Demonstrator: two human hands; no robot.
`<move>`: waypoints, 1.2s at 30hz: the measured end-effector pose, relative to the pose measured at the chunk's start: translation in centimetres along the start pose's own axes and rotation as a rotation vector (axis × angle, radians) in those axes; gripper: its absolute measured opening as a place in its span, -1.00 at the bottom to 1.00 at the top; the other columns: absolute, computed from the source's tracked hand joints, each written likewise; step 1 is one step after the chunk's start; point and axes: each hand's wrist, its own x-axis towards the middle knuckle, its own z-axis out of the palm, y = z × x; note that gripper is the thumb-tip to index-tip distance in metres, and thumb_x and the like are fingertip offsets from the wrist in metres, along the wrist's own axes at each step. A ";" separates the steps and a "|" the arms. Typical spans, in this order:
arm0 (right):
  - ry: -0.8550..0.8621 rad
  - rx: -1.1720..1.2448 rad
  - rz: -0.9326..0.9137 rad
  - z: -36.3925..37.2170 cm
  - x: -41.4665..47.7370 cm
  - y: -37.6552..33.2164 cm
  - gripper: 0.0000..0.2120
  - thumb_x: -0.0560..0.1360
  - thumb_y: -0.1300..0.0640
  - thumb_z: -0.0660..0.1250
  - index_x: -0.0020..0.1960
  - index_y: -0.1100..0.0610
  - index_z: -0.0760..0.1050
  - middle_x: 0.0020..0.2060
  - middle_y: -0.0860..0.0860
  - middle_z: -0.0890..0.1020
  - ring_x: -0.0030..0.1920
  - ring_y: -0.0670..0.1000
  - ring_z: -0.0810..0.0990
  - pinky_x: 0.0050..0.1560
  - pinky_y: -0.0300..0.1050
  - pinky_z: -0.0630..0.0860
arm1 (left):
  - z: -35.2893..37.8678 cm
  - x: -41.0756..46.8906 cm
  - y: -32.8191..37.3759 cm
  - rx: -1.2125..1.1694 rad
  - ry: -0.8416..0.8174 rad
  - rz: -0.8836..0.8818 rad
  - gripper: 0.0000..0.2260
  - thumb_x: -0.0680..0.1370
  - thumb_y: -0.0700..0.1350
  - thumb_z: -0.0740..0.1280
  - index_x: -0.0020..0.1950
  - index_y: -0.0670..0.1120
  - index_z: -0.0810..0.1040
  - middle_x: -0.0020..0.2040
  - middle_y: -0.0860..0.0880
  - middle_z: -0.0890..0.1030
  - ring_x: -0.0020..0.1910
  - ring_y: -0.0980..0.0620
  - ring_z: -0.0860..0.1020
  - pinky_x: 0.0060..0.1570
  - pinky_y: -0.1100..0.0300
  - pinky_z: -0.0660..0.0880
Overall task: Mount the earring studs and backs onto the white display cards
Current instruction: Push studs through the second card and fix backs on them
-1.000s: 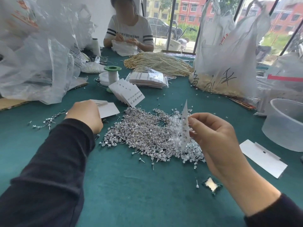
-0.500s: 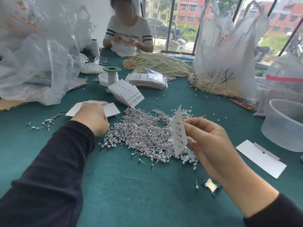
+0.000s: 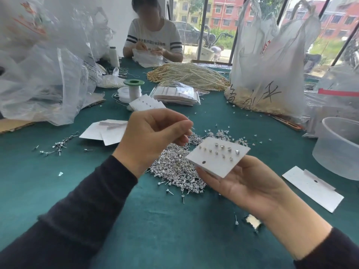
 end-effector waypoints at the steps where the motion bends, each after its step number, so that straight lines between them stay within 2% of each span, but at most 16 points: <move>1: -0.030 0.034 0.015 -0.1 -0.1 0.0 -0.57 0.08 0.39 0.41 -0.04 0.37 0.61 0.03 0.31 0.62 -0.03 0.30 0.62 -0.17 0.28 0.56 | 0.7 -0.2 -0.3 0.034 -0.004 0.032 -0.94 0.29 -0.10 0.43 -0.27 -0.05 0.65 -0.38 0.02 0.65 -0.41 0.09 0.59 -0.34 0.29 0.54; 3: -0.119 0.055 0.025 -0.1 -0.2 0.0 -0.50 0.06 0.44 0.48 0.01 0.35 0.60 0.09 0.31 0.59 0.06 0.29 0.59 -0.08 0.32 0.53 | 1.8 -0.4 -1.0 0.126 0.002 0.080 -0.95 0.32 -0.11 0.46 -0.25 0.01 0.62 -0.36 0.08 0.65 -0.36 0.16 0.58 -0.27 0.31 0.52; 7: -0.219 0.009 0.014 -0.1 -0.3 -0.1 -0.35 0.04 0.41 0.55 0.14 0.34 0.55 0.19 0.30 0.53 0.19 0.27 0.50 0.01 0.30 0.52 | 2.4 -0.6 -1.8 0.427 0.059 0.229 -0.93 0.38 -0.11 0.39 -0.16 0.02 0.61 -0.24 0.00 0.65 -0.25 0.05 0.59 -0.18 0.13 0.56; 14: -0.291 0.019 0.049 0.0 -0.4 0.0 -0.39 0.09 0.39 0.54 0.15 0.32 0.55 0.18 0.28 0.55 0.19 0.25 0.51 0.02 0.25 0.53 | 2.9 -0.8 -1.9 0.436 0.173 0.222 -0.91 0.39 -0.07 0.37 -0.25 0.13 0.53 -0.29 0.10 0.60 -0.30 0.12 0.55 -0.24 0.23 0.53; 17: -0.266 0.017 0.052 -0.3 -0.3 0.0 -0.34 0.08 0.38 0.55 0.18 0.28 0.54 0.19 0.24 0.55 0.18 0.22 0.54 0.03 0.17 0.55 | 3.0 -0.9 -1.7 0.464 0.148 0.274 -0.97 0.39 -0.12 0.38 -0.23 0.00 0.59 -0.30 0.03 0.61 -0.30 0.07 0.55 -0.24 0.20 0.52; 20: -0.235 -0.008 0.039 -0.4 0.0 0.2 -0.34 0.09 0.34 0.55 0.19 0.24 0.54 0.18 0.21 0.57 0.17 0.18 0.56 0.03 0.10 0.57 | 3.2 -1.0 -1.6 0.512 0.155 0.295 -0.94 0.39 -0.15 0.38 -0.22 -0.13 0.63 -0.31 0.01 0.60 -0.29 0.07 0.53 -0.25 0.22 0.51; 25: -0.238 -0.050 0.021 -0.5 0.1 0.6 -0.43 0.08 0.32 0.57 0.10 0.22 0.60 0.05 0.18 0.64 0.04 0.13 0.63 -0.01 0.04 0.59 | 3.1 -1.0 -1.5 0.538 0.167 0.287 -0.93 0.38 -0.16 0.38 -0.23 -0.15 0.63 -0.32 0.02 0.58 -0.27 0.07 0.52 -0.27 0.32 0.47; 30: -0.199 -0.049 0.003 -0.7 0.2 0.7 -0.43 0.09 0.32 0.56 0.10 0.24 0.60 0.06 0.18 0.63 0.01 0.11 0.64 0.01 0.03 0.58 | 3.4 -1.2 -1.7 0.587 0.138 0.269 -0.90 0.37 -0.11 0.39 -0.23 -0.13 0.64 -0.32 0.02 0.60 -0.31 0.08 0.52 -0.28 0.28 0.47; 32: -0.144 -0.149 -0.058 -0.4 0.1 0.8 -0.56 0.17 0.28 0.48 0.05 0.23 0.62 0.04 0.18 0.64 0.00 0.09 0.64 -0.05 -0.02 0.61 | 3.4 -1.3 -1.7 0.597 0.136 0.266 -0.86 0.39 -0.08 0.38 -0.21 -0.13 0.67 -0.30 -0.01 0.63 -0.34 0.08 0.53 -0.28 0.23 0.48; 34: -0.043 -0.341 -0.203 -0.3 0.1 1.0 -0.70 0.26 0.22 0.41 -0.02 0.23 0.64 -0.01 0.17 0.65 -0.05 0.07 0.61 -0.15 -0.09 0.62 | 3.6 -1.4 -1.7 0.550 0.121 0.208 -0.81 0.43 -0.02 0.36 -0.19 -0.12 0.68 -0.28 -0.04 0.65 -0.34 0.06 0.53 -0.30 0.22 0.48; 36: 0.097 -0.600 -0.427 -0.4 0.1 1.0 -0.83 0.36 0.22 0.39 -0.07 0.17 0.67 -0.10 0.07 0.69 -0.13 -0.01 0.62 -0.13 -0.11 0.61 | 3.6 -1.3 -1.6 0.320 0.031 -0.051 -0.72 0.44 0.08 0.34 -0.16 -0.12 0.68 -0.21 -0.10 0.67 -0.26 0.02 0.59 -0.20 0.18 0.55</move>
